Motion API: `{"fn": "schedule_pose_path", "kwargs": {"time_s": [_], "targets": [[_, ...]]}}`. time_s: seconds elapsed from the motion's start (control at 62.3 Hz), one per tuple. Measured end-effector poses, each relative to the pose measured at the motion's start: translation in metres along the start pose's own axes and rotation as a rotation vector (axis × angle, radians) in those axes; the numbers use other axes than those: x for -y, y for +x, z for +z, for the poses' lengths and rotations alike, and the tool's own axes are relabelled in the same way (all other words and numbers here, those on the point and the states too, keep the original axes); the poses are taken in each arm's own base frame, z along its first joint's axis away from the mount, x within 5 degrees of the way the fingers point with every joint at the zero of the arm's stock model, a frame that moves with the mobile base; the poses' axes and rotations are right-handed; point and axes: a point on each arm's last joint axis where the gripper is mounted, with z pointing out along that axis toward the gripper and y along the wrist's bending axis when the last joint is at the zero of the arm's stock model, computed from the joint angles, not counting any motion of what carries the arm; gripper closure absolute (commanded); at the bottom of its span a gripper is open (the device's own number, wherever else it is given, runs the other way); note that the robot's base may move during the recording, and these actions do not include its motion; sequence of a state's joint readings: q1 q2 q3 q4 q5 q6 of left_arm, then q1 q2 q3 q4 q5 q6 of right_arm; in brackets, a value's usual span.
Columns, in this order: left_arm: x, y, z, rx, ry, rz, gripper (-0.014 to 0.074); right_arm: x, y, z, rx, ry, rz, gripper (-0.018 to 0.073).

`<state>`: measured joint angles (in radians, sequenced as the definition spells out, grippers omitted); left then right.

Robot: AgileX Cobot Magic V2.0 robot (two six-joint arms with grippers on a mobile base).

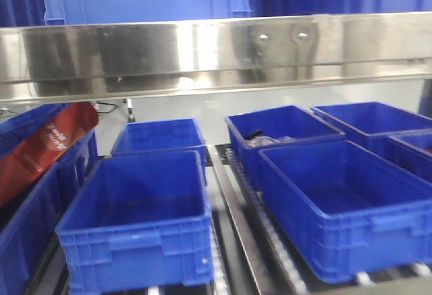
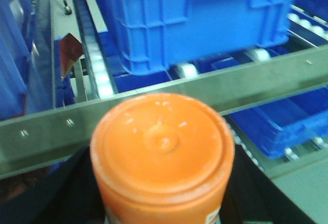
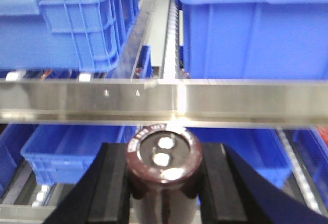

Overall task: Place cylindrical capacitor in blue bin on shelf
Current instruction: 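Drive up to the shelf and stop before the blue bins, then lower the left gripper into a blue bin and release the orange cylinder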

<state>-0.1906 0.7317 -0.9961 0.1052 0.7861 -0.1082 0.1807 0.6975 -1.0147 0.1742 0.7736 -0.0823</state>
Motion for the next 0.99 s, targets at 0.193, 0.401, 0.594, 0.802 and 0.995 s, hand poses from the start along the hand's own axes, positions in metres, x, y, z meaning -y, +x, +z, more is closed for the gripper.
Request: {"fn": "schedule_pose_path", "kwargs": {"time_s": [0.193,0.401,0.594,0.802,0.995], "targets": [[0.0,0.0,0.0,0.0,0.0,0.0,0.0708,0.0,0.0,0.0,0.0,0.0,0.0,0.0713],[0.0,0.0,0.0,0.0,0.0,0.0,0.0708,0.0,0.0,0.0,0.0,0.0,0.0,0.0713],[0.0,0.0,0.0,0.0,0.0,0.0,0.0708,0.0,0.0,0.0,0.0,0.0,0.0,0.0713],[0.0,0.0,0.0,0.0,0.0,0.0,0.0708,0.0,0.0,0.0,0.0,0.0,0.0,0.0713],[0.0,0.0,0.0,0.0,0.0,0.0,0.0708,0.0,0.0,0.0,0.0,0.0,0.0,0.0713]]}}
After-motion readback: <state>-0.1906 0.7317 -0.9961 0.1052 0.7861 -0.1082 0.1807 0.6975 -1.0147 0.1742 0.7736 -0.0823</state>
